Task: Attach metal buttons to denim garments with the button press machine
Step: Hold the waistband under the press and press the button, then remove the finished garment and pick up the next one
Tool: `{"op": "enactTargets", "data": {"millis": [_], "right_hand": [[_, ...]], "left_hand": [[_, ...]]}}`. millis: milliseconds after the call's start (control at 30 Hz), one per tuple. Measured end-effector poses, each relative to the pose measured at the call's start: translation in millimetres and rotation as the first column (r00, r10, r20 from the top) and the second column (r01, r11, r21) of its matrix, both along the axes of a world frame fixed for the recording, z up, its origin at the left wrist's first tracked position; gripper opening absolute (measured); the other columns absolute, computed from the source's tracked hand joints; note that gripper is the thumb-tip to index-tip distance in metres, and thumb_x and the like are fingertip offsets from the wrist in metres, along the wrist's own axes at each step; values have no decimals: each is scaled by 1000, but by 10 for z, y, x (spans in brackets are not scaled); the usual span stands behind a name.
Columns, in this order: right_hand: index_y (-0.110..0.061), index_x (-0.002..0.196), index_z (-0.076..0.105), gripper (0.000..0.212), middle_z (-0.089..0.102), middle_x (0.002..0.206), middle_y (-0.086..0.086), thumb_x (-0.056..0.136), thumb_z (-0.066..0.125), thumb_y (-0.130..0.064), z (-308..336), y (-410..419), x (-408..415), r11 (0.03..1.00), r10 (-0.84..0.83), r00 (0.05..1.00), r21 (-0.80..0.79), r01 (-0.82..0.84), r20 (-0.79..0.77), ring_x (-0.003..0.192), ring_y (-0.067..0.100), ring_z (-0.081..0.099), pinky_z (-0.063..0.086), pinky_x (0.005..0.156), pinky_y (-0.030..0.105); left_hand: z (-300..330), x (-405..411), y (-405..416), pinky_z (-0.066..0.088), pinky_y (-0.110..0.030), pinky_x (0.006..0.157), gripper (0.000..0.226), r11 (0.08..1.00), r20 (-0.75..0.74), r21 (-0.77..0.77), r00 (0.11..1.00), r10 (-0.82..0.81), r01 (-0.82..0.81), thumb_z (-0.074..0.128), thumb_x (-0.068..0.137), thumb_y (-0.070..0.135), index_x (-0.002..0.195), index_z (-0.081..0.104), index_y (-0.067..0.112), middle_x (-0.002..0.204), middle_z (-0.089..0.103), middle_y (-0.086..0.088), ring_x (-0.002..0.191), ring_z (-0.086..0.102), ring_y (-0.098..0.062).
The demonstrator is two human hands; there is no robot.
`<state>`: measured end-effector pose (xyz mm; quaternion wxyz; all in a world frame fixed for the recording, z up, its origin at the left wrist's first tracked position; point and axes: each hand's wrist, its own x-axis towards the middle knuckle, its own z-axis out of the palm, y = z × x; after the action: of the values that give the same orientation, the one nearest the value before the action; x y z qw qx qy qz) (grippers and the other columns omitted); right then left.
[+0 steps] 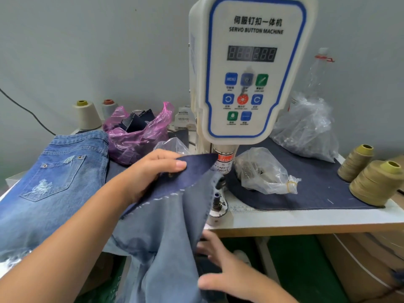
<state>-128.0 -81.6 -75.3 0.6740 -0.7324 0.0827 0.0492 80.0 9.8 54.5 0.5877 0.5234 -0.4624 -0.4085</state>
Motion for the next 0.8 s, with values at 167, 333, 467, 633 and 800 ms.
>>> {"op": "enactTargets", "data": {"millis": [167, 333, 467, 633, 800], "right_hand": [[-43, 122, 55, 40, 61, 125, -18, 83, 64, -46, 2, 266, 155, 995, -87, 990, -51, 82, -109, 118, -5, 52, 38, 108, 31], [-28, 114, 65, 27, 67, 118, -13, 90, 53, -31, 179, 370, 224, 966, -135, 984, 206, 157, -117, 115, 2, 58, 43, 100, 20], [-25, 116, 65, 39, 68, 120, -6, 78, 63, -35, 274, 491, 332, 895, -173, 985, 416, 161, -9, 119, 11, 58, 39, 108, 34], [-12, 104, 67, 25, 73, 101, 8, 81, 63, -20, 754, 628, 538, 679, -320, 941, 719, 147, 111, 96, 17, 69, 53, 80, 26], [-6, 119, 63, 44, 68, 115, 14, 85, 56, -33, 1329, 558, 862, 572, -403, 911, 801, 176, 89, 109, 24, 64, 49, 98, 35]], "left_hand": [[110, 9, -42, 34, -26, 56, 58, 982, 5, -80, 985, 173, -172, 66, 63, 27, 83, 49, -25, 73, 50, -16, 66, 43, -23], [161, 76, -51, 41, -27, 66, 19, 937, 53, 21, 936, 348, -349, 67, 83, 23, 87, 68, 4, 83, 63, -13, 74, 56, -19], [43, 225, -27, 42, -23, 74, 19, 782, 218, 7, 764, 608, -624, 50, 99, 26, 88, 64, 20, 87, 65, 4, 79, 56, -6], [68, 419, 213, 41, -7, 62, 17, 620, 248, -199, 573, 781, -759, 51, 98, 27, 86, 62, 30, 84, 61, 10, 74, 53, -2], [466, 501, 546, 37, -16, 45, 47, 860, 162, 16, 850, 501, -510, 56, 71, 72, 62, 68, 28, 53, 53, 7, 46, 46, -6]]}}
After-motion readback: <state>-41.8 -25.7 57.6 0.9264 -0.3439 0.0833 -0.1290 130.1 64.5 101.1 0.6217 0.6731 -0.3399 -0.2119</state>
